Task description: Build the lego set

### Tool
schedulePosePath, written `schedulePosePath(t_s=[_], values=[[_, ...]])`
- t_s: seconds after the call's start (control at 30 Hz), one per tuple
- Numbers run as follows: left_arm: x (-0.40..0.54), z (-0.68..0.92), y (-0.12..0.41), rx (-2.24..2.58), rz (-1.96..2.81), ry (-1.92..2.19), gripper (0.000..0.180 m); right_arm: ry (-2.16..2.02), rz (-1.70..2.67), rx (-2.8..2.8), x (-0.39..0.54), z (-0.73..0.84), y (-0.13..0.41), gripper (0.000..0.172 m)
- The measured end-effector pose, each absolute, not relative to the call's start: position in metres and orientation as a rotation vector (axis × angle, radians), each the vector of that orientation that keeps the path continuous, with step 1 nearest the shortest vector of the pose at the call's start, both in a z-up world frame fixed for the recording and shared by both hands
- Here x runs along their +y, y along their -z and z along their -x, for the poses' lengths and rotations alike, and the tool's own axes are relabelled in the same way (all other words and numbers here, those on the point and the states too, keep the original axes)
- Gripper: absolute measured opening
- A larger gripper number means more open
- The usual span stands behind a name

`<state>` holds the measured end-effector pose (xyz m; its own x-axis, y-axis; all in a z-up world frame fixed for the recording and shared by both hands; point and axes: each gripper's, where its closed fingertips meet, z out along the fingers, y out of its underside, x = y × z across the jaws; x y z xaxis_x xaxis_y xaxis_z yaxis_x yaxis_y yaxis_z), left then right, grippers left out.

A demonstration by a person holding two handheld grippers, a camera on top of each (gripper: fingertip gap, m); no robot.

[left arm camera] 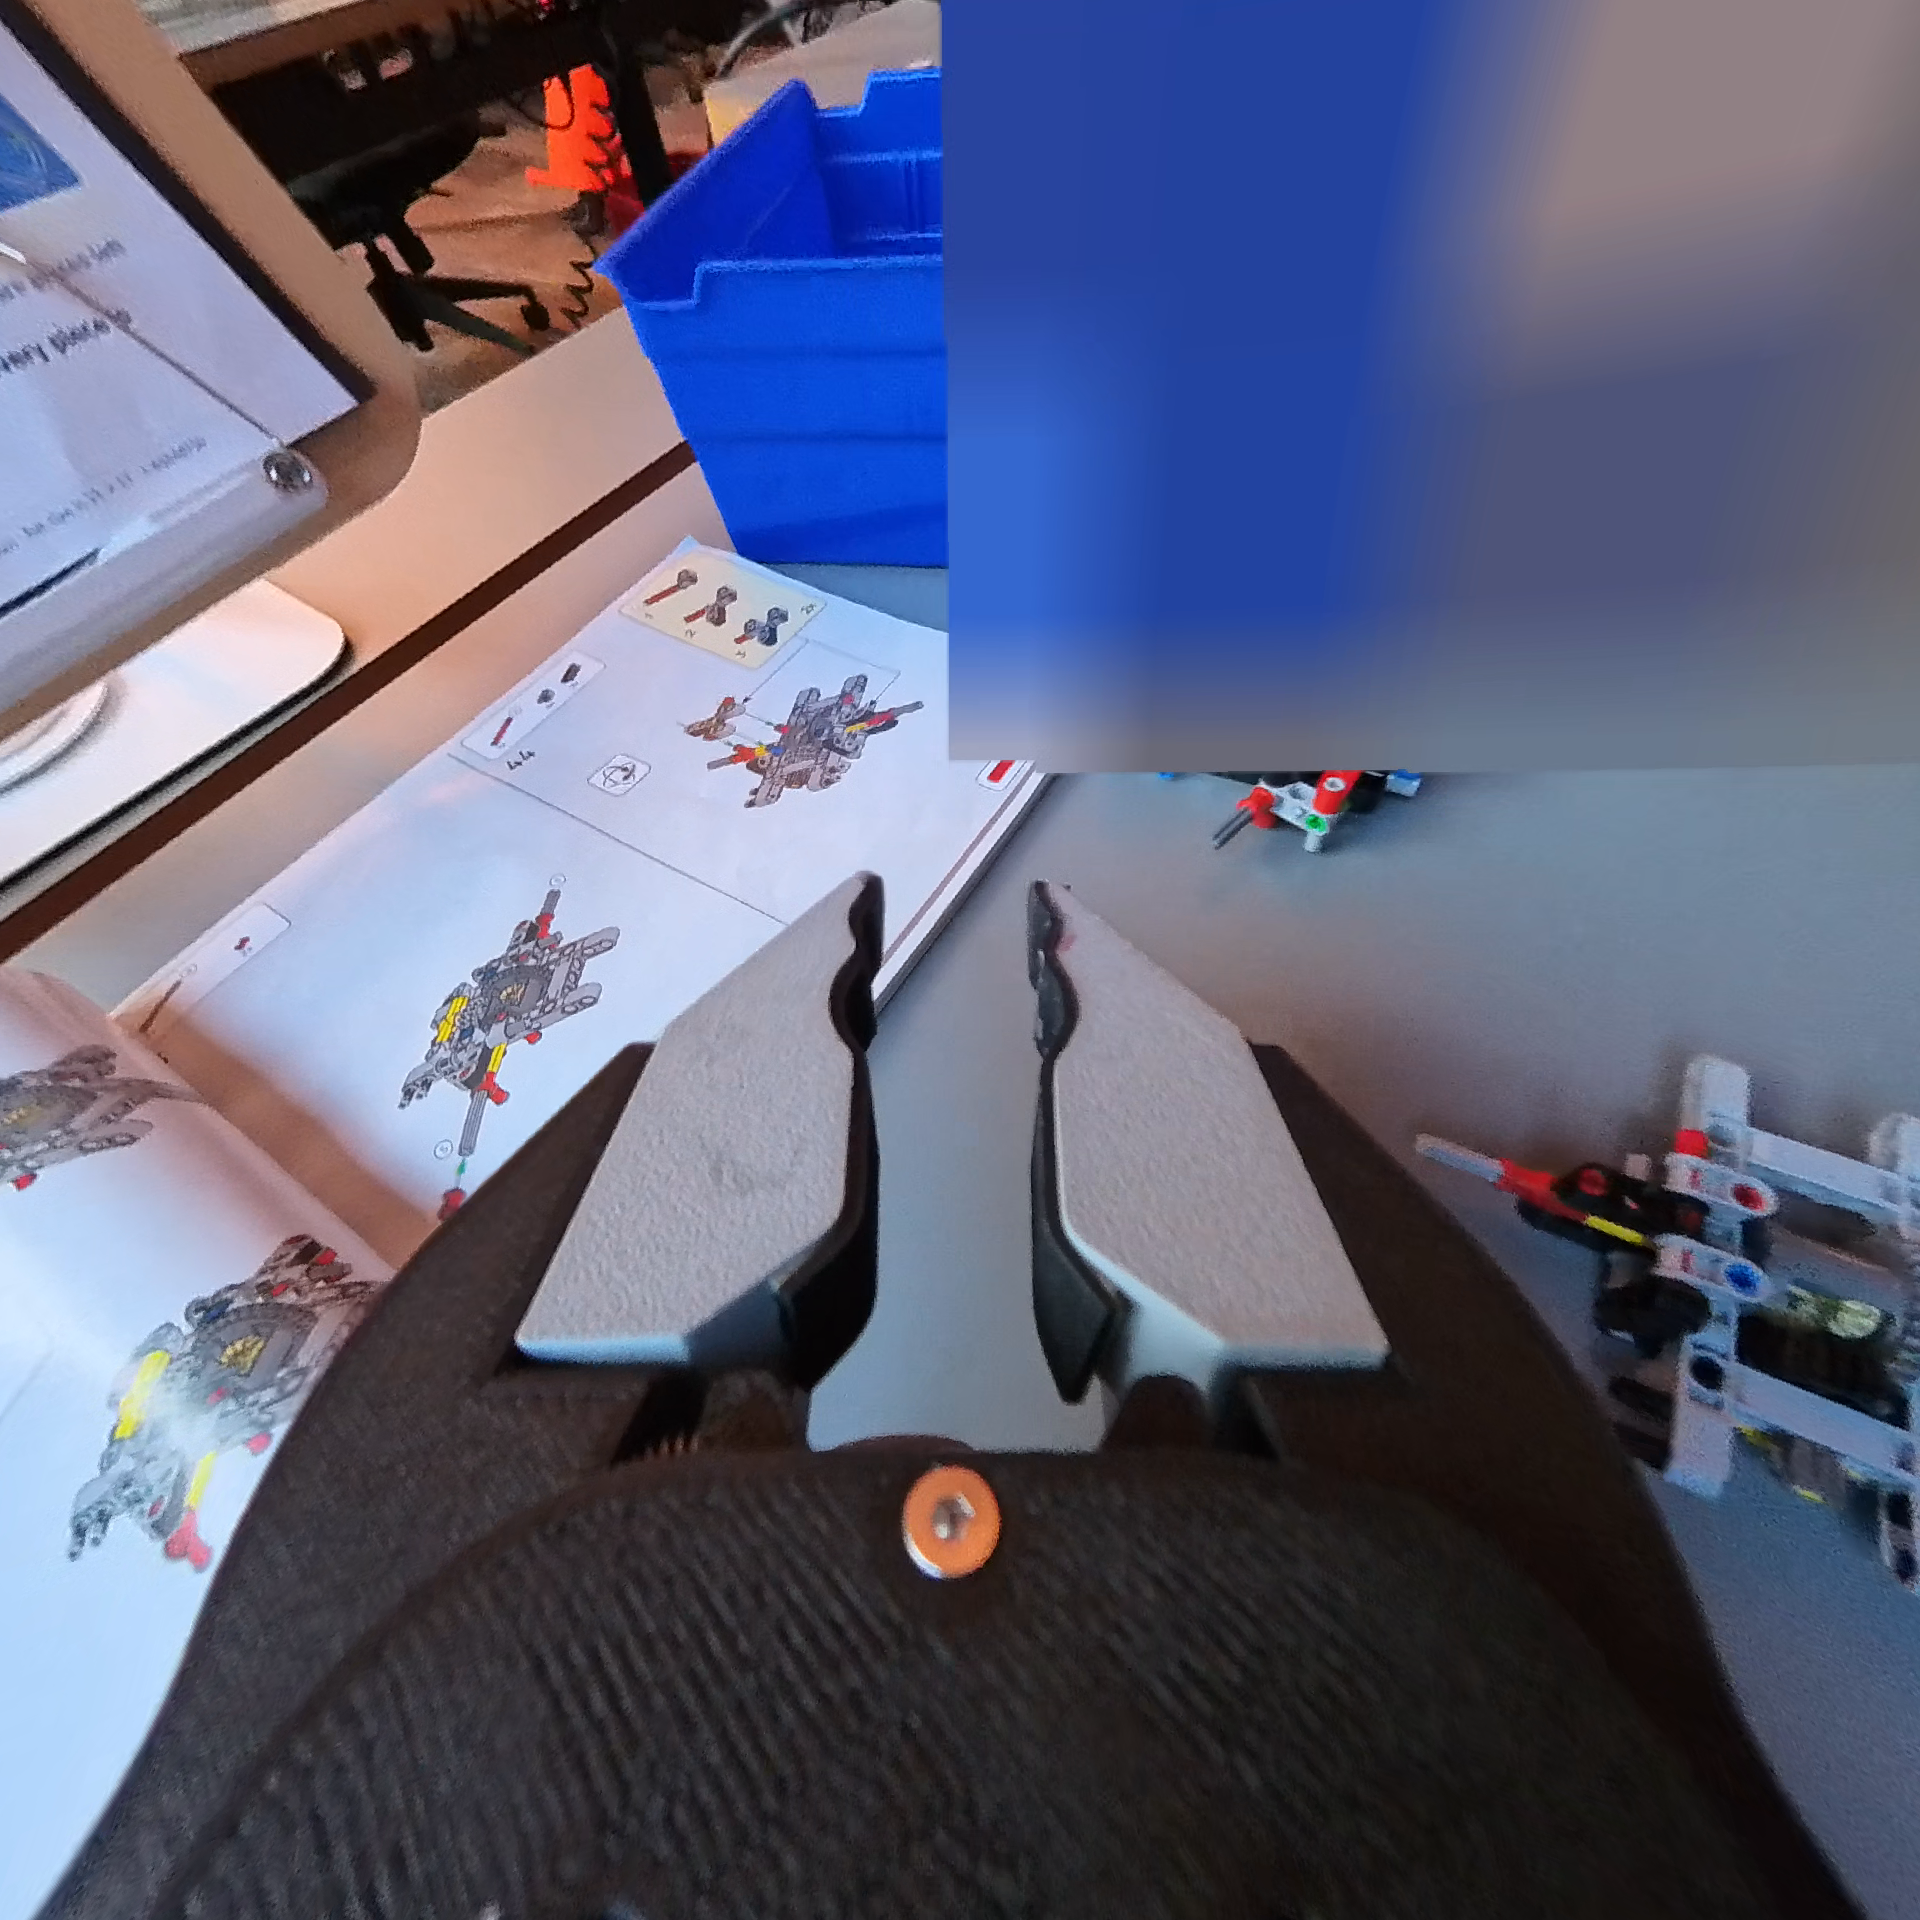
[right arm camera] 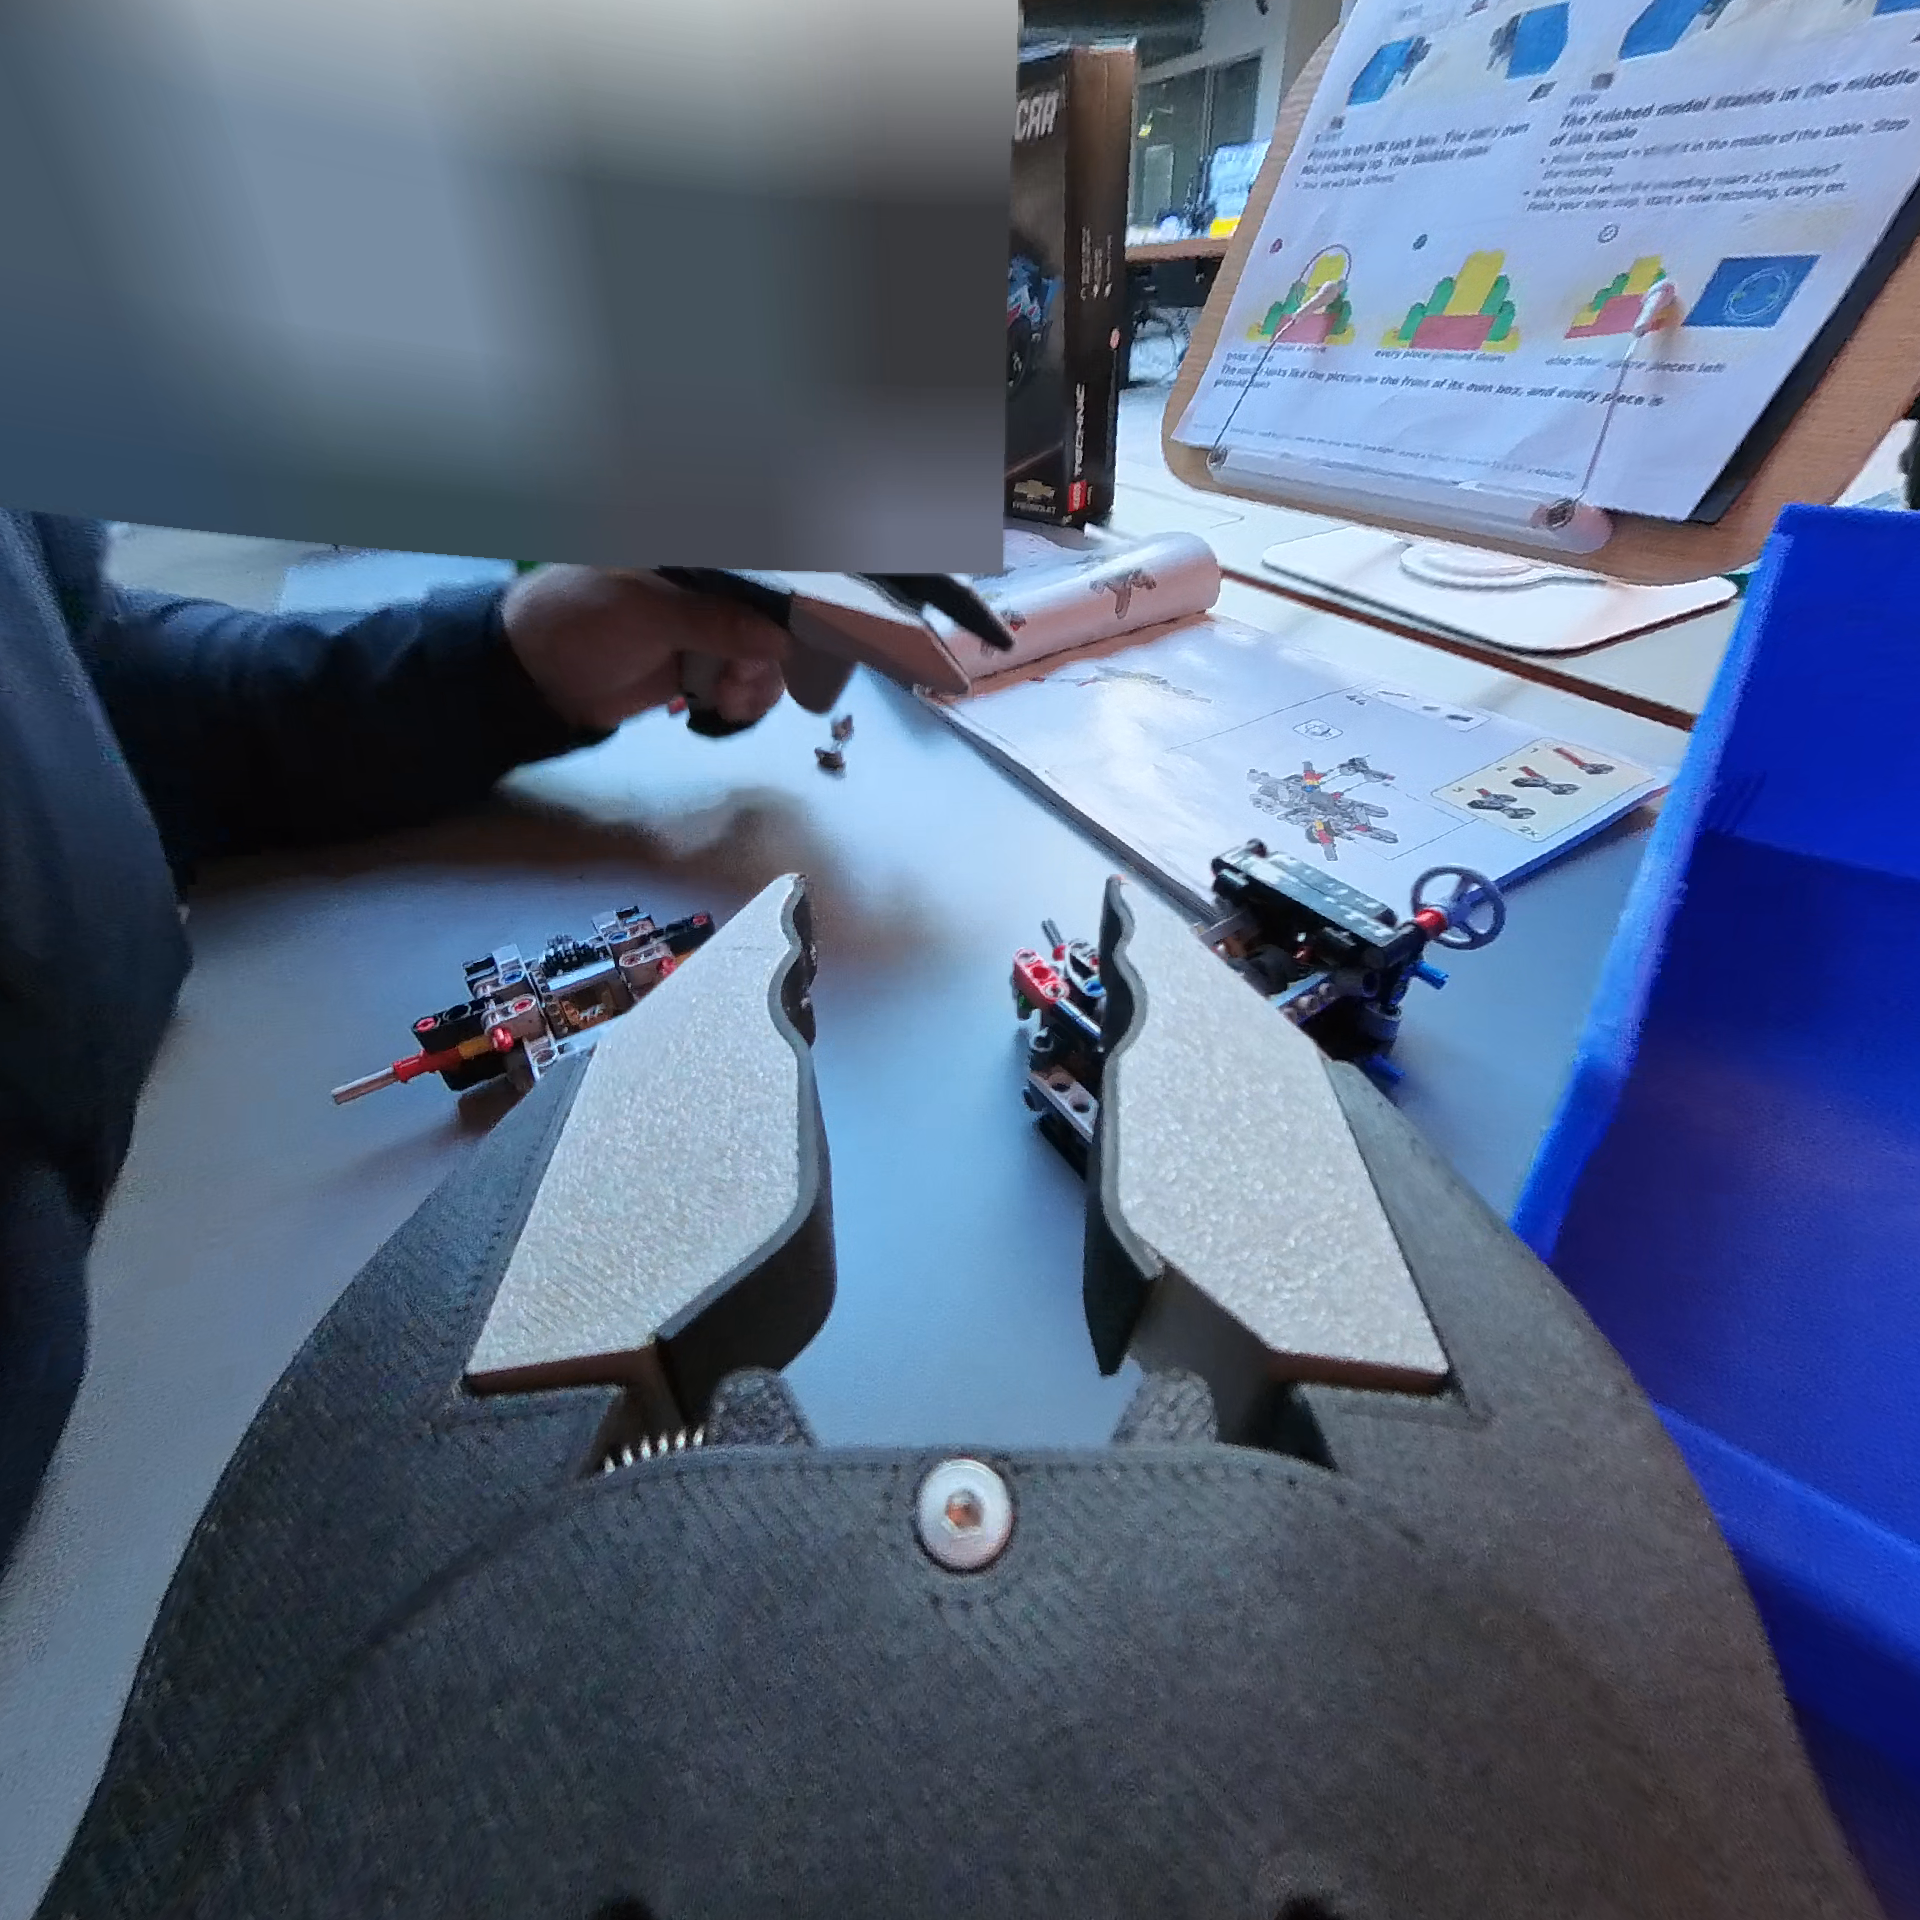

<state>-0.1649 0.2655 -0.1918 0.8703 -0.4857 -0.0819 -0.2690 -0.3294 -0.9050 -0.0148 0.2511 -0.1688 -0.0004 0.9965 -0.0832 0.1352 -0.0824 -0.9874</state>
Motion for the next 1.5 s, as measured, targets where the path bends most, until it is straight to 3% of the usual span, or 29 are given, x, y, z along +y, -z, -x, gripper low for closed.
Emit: schedulePosePath(t_s=[0.23,0.57,0.67,0.83,1.13,1.5], values=[[0.213,0.155,0.191,0.799,2.004,0.256,0.026,-1.220,1.386,-1.449,0.219,0.013,0.184,0.052],[0.097,0.097,0.248,0.983,2.175,0.624,0.032,-1.224,1.532,-1.809,0.137,0.025,0.224,0.049],[0.081,0.077,0.255,1.061,2.177,0.697,0.006,-1.194,1.547,-1.922,0.124,0.033,0.236,0.033],[0.096,0.075,0.257,0.992,2.199,0.623,0.000,-0.988,1.498,-2.032,0.136,0.048,0.254,0.012],[0.157,0.112,0.257,0.815,2.252,0.570,0.000,-0.992,1.550,-1.923,0.209,0.086,0.248,0.010],[0.165,0.108,0.255,0.851,2.234,0.639,0.000,-0.956,1.470,-1.933,0.220,0.088,0.246,0.011]])
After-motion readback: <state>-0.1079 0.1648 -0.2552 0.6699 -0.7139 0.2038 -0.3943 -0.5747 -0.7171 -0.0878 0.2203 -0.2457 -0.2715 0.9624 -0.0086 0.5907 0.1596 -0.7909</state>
